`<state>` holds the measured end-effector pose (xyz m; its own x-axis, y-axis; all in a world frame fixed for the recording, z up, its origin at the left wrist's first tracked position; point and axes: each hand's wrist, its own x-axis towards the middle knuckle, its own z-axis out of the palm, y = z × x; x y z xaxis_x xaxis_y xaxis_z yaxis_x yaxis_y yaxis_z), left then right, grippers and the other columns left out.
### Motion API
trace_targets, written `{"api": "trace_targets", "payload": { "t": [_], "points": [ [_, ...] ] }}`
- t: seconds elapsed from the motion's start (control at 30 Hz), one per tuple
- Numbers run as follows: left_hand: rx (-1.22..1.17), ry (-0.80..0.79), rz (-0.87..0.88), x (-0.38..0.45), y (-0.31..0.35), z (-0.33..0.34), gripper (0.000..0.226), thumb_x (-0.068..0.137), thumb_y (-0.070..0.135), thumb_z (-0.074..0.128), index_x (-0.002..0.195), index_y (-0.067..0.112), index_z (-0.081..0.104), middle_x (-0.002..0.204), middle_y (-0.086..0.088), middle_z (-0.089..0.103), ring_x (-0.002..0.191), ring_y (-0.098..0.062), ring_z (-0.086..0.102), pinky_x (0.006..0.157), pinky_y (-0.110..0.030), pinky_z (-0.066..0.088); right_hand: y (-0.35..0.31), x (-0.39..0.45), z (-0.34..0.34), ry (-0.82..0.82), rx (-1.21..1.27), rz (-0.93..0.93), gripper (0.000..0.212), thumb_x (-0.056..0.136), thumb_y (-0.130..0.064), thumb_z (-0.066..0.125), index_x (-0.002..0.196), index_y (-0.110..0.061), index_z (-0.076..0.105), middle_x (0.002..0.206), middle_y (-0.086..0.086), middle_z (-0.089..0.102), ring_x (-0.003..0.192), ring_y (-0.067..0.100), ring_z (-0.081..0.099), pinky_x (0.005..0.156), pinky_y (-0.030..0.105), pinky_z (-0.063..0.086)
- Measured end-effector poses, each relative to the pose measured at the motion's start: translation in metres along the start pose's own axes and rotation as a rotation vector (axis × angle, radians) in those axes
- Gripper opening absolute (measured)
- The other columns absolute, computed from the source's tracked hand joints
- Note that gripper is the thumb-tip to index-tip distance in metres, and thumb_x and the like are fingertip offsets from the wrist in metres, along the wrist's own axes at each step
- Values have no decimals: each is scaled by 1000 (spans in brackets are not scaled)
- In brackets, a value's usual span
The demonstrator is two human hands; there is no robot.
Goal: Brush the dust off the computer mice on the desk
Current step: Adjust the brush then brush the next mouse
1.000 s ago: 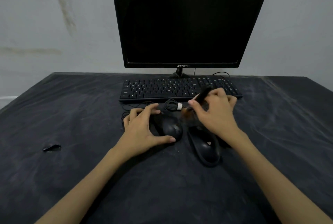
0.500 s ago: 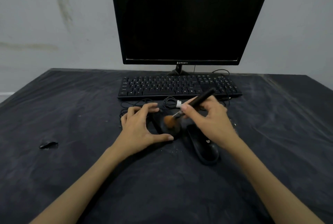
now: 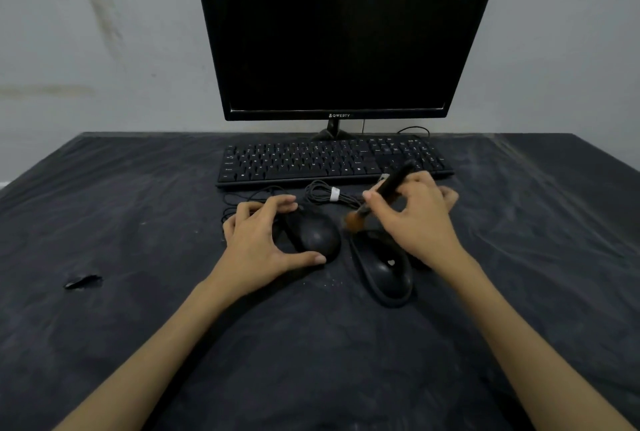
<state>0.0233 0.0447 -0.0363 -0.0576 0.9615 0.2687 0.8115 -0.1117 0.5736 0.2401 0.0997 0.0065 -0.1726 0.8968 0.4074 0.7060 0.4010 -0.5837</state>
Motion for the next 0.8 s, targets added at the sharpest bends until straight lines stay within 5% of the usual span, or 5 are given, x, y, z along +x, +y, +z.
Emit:
{"api": "trace_targets", "payload": {
  "t": [0.13,0.2,0.33,0.5,0.8],
  "points": [
    [-5,-2,-1,0,0,-1,98,42,84,60,129,42,38,125,28,50,115,-1,24,96,-26,14,-8,-9,0,-102,411,24,16,77,-53,64,74,-40,72,80,-20,72,101,-5,58,110,44,32],
    [2,-1,0,-1,0,-1,97,43,83,60,129,43,38,125,29,49,115,-1,24,96,-26,14,-11,-14,2,-195,338,20,3,80,-47,67,77,-46,68,87,-31,62,101,-15,46,111,31,22],
    [2,5,0,-1,0,0,94,44,82,61,127,44,38,124,29,50,119,-4,26,96,-26,14,-6,-11,-4,-14,60,-75,8,86,-38,65,81,-44,64,85,-39,49,102,-12,30,92,26,14],
    [10,-1,4,-1,0,-1,94,44,83,61,127,44,39,125,30,49,116,0,25,95,-26,14,-6,-17,1,-181,313,-33,7,77,-52,66,75,-46,70,99,-28,63,117,-6,46,113,37,23],
    [19,-52,2,3,1,-6,100,41,83,60,130,43,35,128,27,51,122,-5,24,96,-24,10,-2,-12,-11,-10,131,10,19,88,-38,62,72,-47,60,84,-29,59,114,4,44,85,21,10]
  ]
}}
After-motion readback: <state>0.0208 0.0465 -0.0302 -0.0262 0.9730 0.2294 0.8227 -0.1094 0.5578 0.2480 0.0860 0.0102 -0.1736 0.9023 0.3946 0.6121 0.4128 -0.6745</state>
